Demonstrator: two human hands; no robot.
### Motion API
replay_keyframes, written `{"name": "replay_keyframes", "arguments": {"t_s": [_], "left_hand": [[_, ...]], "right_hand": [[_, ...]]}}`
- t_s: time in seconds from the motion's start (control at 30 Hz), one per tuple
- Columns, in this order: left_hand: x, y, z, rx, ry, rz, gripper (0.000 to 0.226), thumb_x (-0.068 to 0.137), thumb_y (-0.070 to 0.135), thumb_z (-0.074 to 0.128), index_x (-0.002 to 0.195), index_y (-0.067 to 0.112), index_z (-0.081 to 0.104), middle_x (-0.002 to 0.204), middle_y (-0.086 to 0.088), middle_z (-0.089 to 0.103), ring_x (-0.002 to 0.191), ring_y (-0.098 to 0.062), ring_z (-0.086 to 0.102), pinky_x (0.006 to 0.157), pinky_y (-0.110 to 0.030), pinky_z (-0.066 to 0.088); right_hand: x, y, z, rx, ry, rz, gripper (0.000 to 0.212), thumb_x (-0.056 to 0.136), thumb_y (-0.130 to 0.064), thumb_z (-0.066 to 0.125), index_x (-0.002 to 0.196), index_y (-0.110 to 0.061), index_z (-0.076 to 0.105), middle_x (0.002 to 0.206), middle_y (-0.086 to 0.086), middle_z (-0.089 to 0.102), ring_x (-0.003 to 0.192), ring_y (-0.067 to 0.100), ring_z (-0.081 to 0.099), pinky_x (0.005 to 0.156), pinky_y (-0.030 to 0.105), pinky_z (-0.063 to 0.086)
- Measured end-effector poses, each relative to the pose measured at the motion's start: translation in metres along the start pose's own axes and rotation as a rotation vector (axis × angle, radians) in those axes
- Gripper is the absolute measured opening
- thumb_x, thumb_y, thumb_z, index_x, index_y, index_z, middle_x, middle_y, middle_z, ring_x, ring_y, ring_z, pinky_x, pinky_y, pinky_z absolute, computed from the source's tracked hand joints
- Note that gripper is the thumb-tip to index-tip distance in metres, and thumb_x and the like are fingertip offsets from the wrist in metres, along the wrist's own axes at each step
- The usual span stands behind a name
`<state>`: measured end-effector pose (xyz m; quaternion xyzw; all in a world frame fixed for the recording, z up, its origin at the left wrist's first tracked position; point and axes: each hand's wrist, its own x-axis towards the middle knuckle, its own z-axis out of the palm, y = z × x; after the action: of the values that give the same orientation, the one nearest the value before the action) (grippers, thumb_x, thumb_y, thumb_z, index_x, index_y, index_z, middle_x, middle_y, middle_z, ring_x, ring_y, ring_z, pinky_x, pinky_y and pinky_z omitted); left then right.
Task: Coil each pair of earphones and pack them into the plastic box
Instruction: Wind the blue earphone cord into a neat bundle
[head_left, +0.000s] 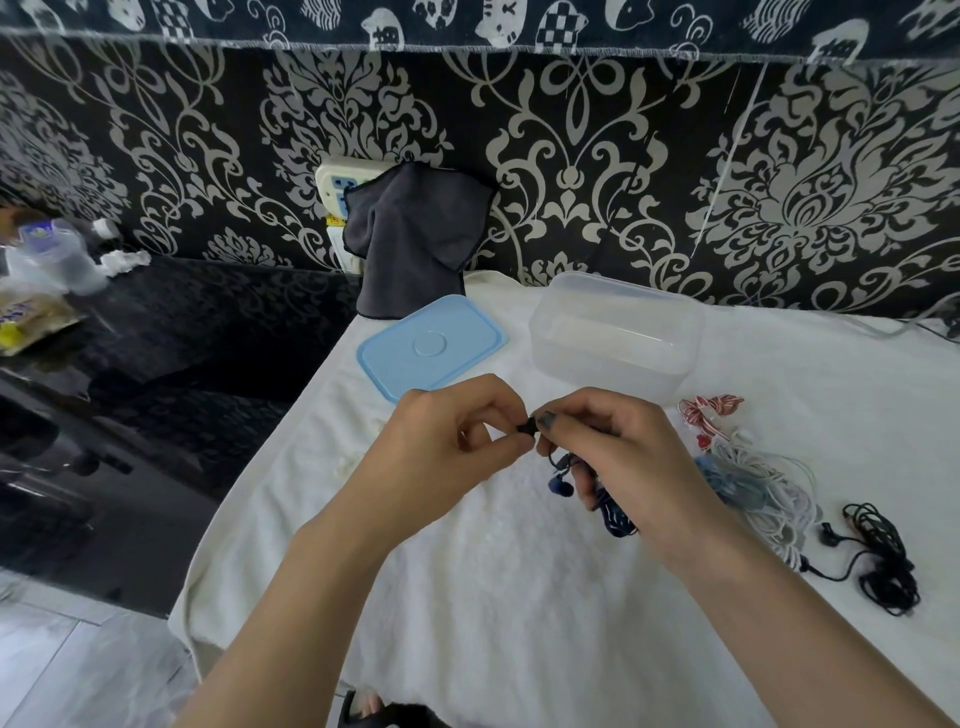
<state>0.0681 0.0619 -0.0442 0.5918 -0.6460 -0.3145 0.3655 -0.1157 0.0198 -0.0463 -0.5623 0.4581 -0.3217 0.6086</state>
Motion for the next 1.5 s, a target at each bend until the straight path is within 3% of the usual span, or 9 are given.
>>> {"name": "replay_keyframes", "arguments": {"t_s": [0.1, 0.2, 0.37, 0.47, 0.67, 0.83, 1.0, 1.2, 1.5], "left_hand": [[0.0, 0.0, -0.001, 0.016, -0.005, 0.004, 0.011, 0.089, 0.014, 0.077, 0.088, 0.022, 0.069, 0.082, 0.013, 0.073, 0.052, -0.013, 0.057, 0.056, -0.031, 0.048], [0.0, 0.003, -0.002, -0.008, -0.008, 0.001, 0.01, 0.088, 0.011, 0.077, 0.09, 0.02, 0.073, 0.077, 0.02, 0.07, 0.057, -0.009, 0.059, 0.059, -0.019, 0.046], [0.001, 0.007, -0.002, -0.132, -0.015, -0.041, 0.013, 0.088, 0.008, 0.077, 0.089, 0.02, 0.074, 0.087, 0.012, 0.073, 0.066, -0.013, 0.064, 0.065, -0.037, 0.054], [0.001, 0.007, -0.003, -0.23, -0.011, -0.075, 0.013, 0.087, 0.006, 0.077, 0.089, 0.018, 0.075, 0.077, 0.01, 0.073, 0.064, -0.012, 0.065, 0.065, -0.031, 0.053], [0.003, 0.006, -0.003, -0.427, -0.001, -0.11, 0.017, 0.084, 0.002, 0.077, 0.084, 0.019, 0.077, 0.076, -0.005, 0.076, 0.072, -0.013, 0.07, 0.071, -0.02, 0.054], [0.004, 0.008, -0.002, -0.531, -0.001, -0.107, 0.012, 0.078, 0.009, 0.079, 0.083, 0.02, 0.079, 0.086, -0.008, 0.079, 0.084, -0.016, 0.074, 0.081, -0.023, 0.057], [0.005, 0.007, -0.001, -0.572, -0.006, -0.088, 0.011, 0.083, 0.0, 0.075, 0.088, 0.009, 0.076, 0.085, -0.008, 0.078, 0.084, -0.017, 0.073, 0.082, -0.024, 0.056], [0.007, 0.006, 0.001, -0.605, -0.029, -0.093, 0.01, 0.084, 0.011, 0.071, 0.091, 0.004, 0.072, 0.083, -0.008, 0.074, 0.079, -0.016, 0.068, 0.078, -0.024, 0.053], [0.01, 0.002, 0.004, -0.645, -0.048, -0.061, 0.015, 0.087, 0.016, 0.071, 0.096, 0.004, 0.071, 0.089, -0.018, 0.074, 0.085, -0.024, 0.068, 0.082, -0.028, 0.053]], "right_hand": [[0.001, -0.001, -0.004, 0.004, -0.016, 0.009, 0.016, 0.097, -0.009, 0.061, 0.088, -0.006, 0.073, 0.077, 0.01, 0.069, 0.042, 0.014, 0.046, 0.05, 0.03, 0.047], [0.003, -0.002, -0.008, -0.009, -0.051, 0.019, 0.016, 0.096, -0.012, 0.061, 0.088, -0.008, 0.074, 0.077, 0.007, 0.07, 0.043, 0.014, 0.047, 0.063, 0.044, 0.052], [0.003, -0.004, -0.012, 0.048, -0.093, 0.034, 0.015, 0.096, -0.012, 0.062, 0.089, -0.005, 0.074, 0.076, 0.007, 0.068, 0.045, 0.016, 0.046, 0.056, 0.036, 0.048], [0.002, -0.005, -0.011, 0.105, -0.093, 0.025, 0.015, 0.096, -0.008, 0.061, 0.09, -0.002, 0.073, 0.077, 0.01, 0.068, 0.045, 0.018, 0.04, 0.047, 0.023, 0.045], [0.002, -0.006, -0.01, 0.135, -0.117, 0.01, 0.016, 0.097, -0.012, 0.061, 0.087, -0.005, 0.073, 0.076, 0.007, 0.068, 0.043, 0.017, 0.039, 0.063, 0.041, 0.053], [-0.002, -0.013, -0.008, 0.22, -0.113, 0.018, 0.016, 0.096, -0.007, 0.06, 0.087, 0.001, 0.07, 0.074, 0.009, 0.065, 0.048, 0.02, 0.034, 0.045, 0.02, 0.045], [-0.002, -0.013, -0.009, 0.202, -0.137, 0.019, 0.018, 0.096, -0.011, 0.06, 0.082, -0.007, 0.071, 0.073, 0.004, 0.065, 0.043, 0.015, 0.037, 0.058, 0.034, 0.049], [-0.005, -0.017, -0.005, 0.276, -0.13, 0.028, 0.017, 0.097, -0.006, 0.057, 0.085, 0.001, 0.068, 0.073, 0.009, 0.063, 0.053, 0.021, 0.031, 0.043, 0.018, 0.044], [-0.004, -0.017, -0.005, 0.254, -0.101, -0.008, 0.021, 0.097, -0.008, 0.059, 0.08, -0.007, 0.071, 0.065, 0.002, 0.062, 0.044, 0.016, 0.037, 0.048, 0.021, 0.046]]}}
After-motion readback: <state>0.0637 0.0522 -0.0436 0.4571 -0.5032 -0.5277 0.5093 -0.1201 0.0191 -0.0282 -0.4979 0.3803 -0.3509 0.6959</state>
